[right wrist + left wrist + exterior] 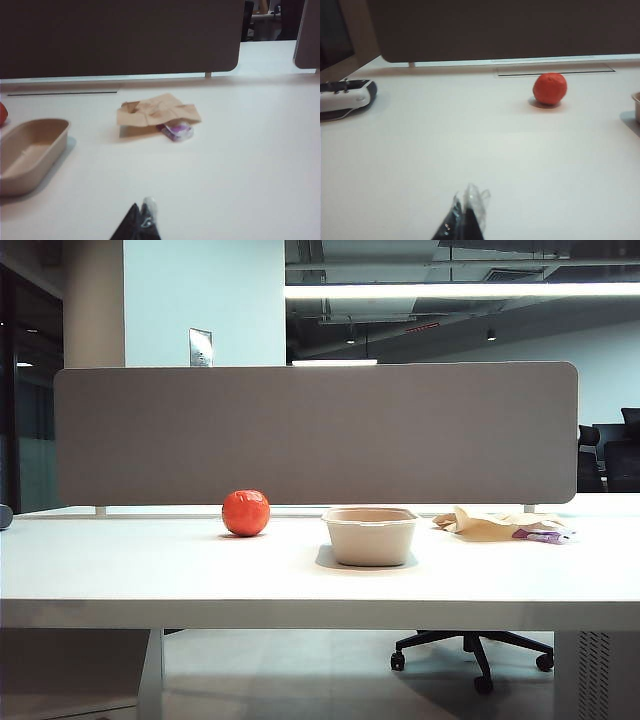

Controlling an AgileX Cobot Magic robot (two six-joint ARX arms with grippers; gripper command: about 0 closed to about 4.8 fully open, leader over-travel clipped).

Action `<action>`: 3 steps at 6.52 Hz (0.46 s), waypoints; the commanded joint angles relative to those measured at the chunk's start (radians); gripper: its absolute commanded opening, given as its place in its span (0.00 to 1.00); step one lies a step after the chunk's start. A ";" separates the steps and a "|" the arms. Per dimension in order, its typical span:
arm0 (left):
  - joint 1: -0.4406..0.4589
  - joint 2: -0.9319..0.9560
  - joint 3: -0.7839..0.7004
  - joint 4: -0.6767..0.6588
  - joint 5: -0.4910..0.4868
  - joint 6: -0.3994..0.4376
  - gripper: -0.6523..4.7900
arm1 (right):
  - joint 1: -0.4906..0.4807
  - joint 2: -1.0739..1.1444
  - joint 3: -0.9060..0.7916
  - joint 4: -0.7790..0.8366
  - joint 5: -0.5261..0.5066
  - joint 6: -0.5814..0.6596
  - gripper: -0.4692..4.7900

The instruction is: Pick up the orange and place it into the paper lunchbox.

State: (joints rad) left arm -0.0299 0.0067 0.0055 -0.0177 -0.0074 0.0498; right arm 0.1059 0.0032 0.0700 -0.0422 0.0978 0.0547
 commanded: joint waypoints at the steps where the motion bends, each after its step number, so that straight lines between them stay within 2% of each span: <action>1: 0.001 0.005 0.164 0.026 -0.087 -0.089 0.11 | 0.001 0.037 0.209 0.012 0.005 -0.002 0.09; 3: 0.001 0.154 0.314 0.027 -0.085 -0.090 0.11 | 0.001 0.195 0.372 -0.013 -0.043 -0.002 0.09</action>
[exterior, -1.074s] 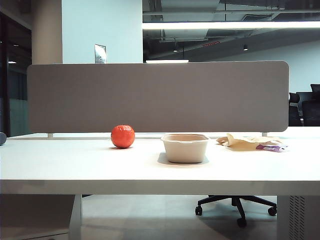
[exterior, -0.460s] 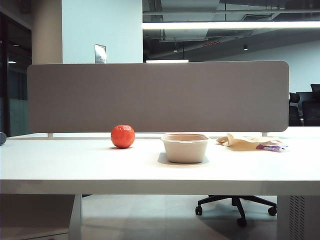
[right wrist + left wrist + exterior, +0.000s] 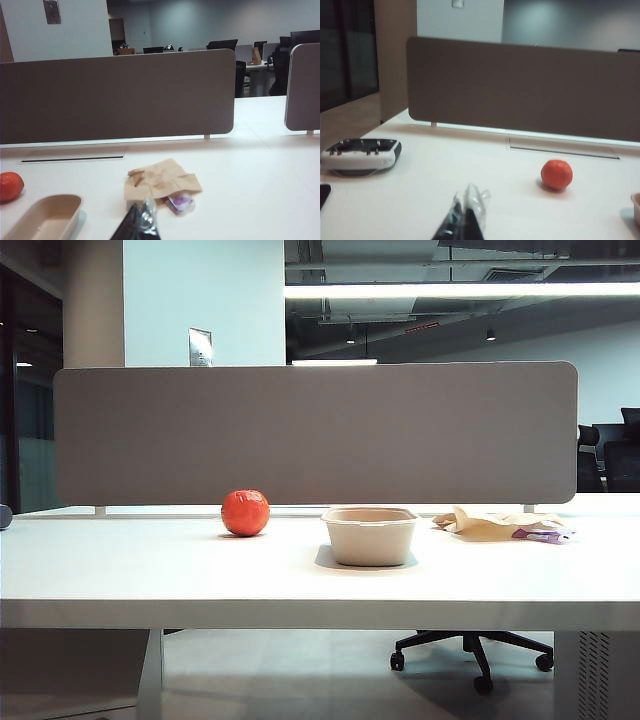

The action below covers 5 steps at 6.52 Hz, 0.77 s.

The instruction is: Pick up the orange and place it into the paper lunchbox.

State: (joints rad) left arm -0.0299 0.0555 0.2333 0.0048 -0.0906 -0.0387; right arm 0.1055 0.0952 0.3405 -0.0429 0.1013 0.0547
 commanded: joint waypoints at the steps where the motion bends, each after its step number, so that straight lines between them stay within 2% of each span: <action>1: -0.006 0.588 0.375 0.106 0.122 -0.070 0.11 | 0.139 0.452 0.370 -0.046 -0.190 0.027 0.09; 2: -0.028 0.697 0.464 0.108 0.141 -0.070 0.11 | 0.246 0.507 0.403 -0.085 -0.179 0.028 0.08; 3: -0.087 0.827 0.569 0.108 0.154 -0.066 0.11 | 0.420 0.582 0.462 -0.175 -0.065 0.027 0.08; 4: -0.096 0.848 0.585 0.108 0.164 -0.067 0.11 | 0.448 0.591 0.466 -0.173 -0.051 0.027 0.08; 5: -0.119 0.991 0.681 0.110 0.252 -0.067 0.11 | 0.619 0.677 0.468 -0.174 -0.048 0.028 0.08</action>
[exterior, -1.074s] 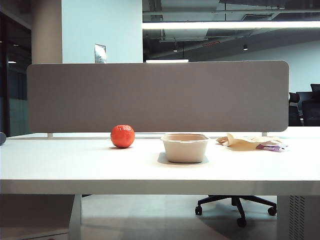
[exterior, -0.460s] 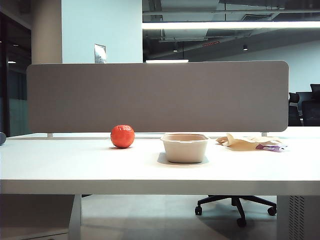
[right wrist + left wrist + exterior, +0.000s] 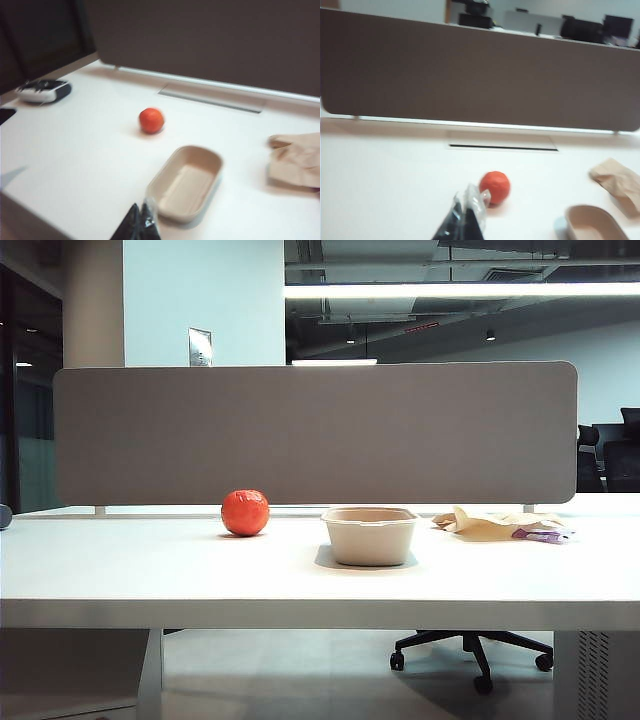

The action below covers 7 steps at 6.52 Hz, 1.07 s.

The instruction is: Pick up the orange and place it into the paper lunchbox.

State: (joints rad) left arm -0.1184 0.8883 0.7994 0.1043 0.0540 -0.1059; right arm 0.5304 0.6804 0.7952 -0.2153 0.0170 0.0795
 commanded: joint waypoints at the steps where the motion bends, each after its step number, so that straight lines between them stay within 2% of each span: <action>1: -0.032 0.207 0.118 0.057 0.108 0.000 0.17 | 0.258 0.114 0.016 0.010 0.036 0.005 0.08; 2: -0.032 0.243 0.118 0.150 0.108 0.001 0.85 | 0.268 0.119 0.016 0.010 0.035 0.007 0.09; 3: -0.032 0.319 0.119 0.272 0.108 0.026 1.00 | 0.267 0.119 0.016 0.010 0.033 0.007 0.09; 5: -0.032 0.416 0.140 0.324 0.108 0.026 1.00 | 0.267 0.124 0.016 0.007 0.033 0.007 0.09; 6: -0.032 0.575 0.245 0.343 0.108 0.026 1.00 | 0.267 0.127 0.017 -0.035 0.068 0.007 0.09; 7: -0.036 0.766 0.404 0.347 0.125 0.020 1.00 | 0.267 0.128 0.018 -0.121 0.071 0.059 0.08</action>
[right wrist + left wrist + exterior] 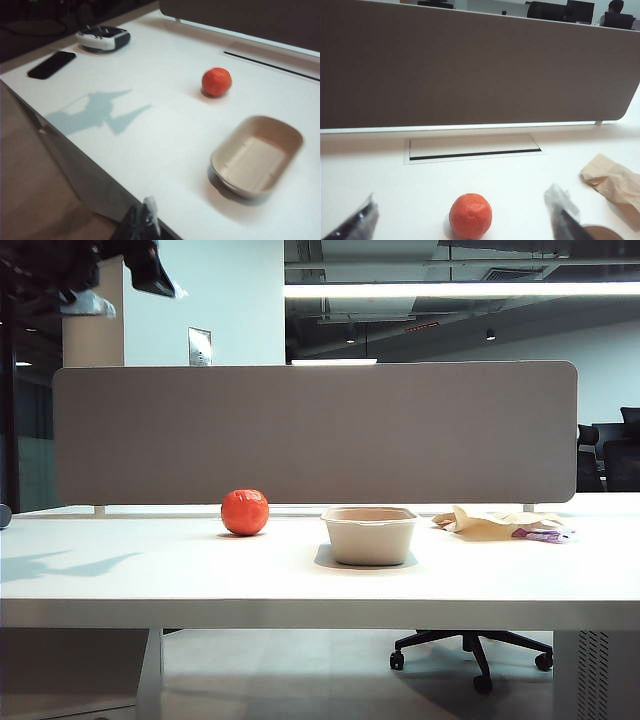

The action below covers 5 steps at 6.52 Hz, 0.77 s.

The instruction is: Pick up the orange and place it into the paper lunchbox.

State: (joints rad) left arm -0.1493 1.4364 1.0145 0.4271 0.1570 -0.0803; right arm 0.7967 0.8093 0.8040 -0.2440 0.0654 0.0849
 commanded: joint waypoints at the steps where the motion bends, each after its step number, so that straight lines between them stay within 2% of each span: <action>1: -0.005 0.284 0.249 0.024 0.031 -0.006 1.00 | 0.000 0.000 0.009 -0.115 0.022 0.084 0.08; 4: -0.031 0.519 0.481 0.039 0.049 -0.005 1.00 | 0.000 0.003 0.015 -0.111 0.019 0.084 0.09; 5: -0.048 0.703 0.643 0.047 0.039 0.001 1.00 | 0.001 0.003 0.015 -0.112 0.019 0.084 0.09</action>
State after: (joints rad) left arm -0.1967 2.1166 1.6310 0.4602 0.1989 -0.0803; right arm 0.7967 0.8146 0.8127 -0.3668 0.0837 0.1650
